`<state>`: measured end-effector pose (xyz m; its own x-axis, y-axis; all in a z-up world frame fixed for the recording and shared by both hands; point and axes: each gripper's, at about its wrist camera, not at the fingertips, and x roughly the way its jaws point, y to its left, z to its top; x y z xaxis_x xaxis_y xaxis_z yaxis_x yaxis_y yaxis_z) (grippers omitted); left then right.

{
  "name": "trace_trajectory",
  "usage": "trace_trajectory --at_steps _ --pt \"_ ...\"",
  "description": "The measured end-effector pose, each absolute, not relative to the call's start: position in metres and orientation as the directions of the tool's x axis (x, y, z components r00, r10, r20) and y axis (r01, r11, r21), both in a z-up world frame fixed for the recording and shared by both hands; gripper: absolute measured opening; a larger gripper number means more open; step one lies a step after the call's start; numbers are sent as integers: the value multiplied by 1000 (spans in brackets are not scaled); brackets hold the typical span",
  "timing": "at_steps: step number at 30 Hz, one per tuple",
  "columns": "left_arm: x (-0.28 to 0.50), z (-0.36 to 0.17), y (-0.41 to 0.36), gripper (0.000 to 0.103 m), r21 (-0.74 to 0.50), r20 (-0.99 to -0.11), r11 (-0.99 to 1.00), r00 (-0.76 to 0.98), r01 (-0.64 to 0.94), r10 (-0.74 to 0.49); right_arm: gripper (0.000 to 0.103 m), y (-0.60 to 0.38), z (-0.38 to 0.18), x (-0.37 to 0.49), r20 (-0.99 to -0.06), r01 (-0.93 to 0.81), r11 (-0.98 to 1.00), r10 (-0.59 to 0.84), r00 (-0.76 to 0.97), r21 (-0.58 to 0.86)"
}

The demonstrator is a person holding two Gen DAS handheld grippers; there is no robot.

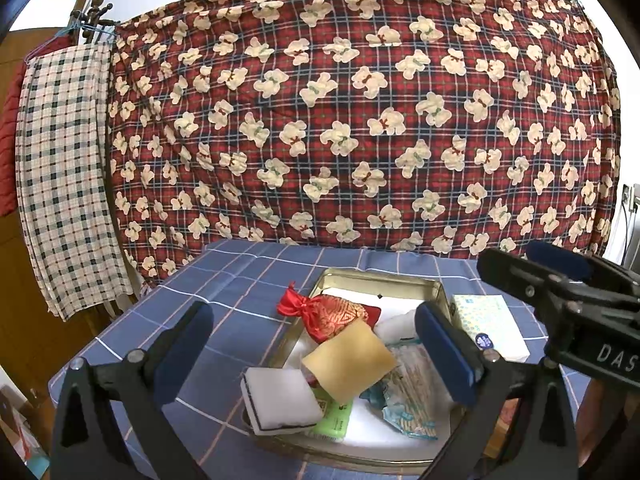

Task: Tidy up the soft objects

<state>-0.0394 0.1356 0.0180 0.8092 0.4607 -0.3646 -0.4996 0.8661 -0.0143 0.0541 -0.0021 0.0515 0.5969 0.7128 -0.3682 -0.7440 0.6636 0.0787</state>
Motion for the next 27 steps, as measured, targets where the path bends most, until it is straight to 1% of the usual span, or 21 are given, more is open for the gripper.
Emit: trace_trajectory --at_steps 11,16,23,27 --pt "-39 18 135 102 -18 -370 869 811 -495 454 76 -1 55 51 -366 -745 662 714 597 78" --pt "-41 22 137 102 -8 -372 859 799 -512 472 76 -1 54 52 -366 -744 664 713 598 78" --pt "-37 18 142 102 -24 -398 855 789 -518 467 76 -1 56 51 -368 -747 660 716 594 78" --pt "-36 16 139 102 -2 -388 855 789 -518 477 76 -1 57 50 -370 -750 657 718 590 77"
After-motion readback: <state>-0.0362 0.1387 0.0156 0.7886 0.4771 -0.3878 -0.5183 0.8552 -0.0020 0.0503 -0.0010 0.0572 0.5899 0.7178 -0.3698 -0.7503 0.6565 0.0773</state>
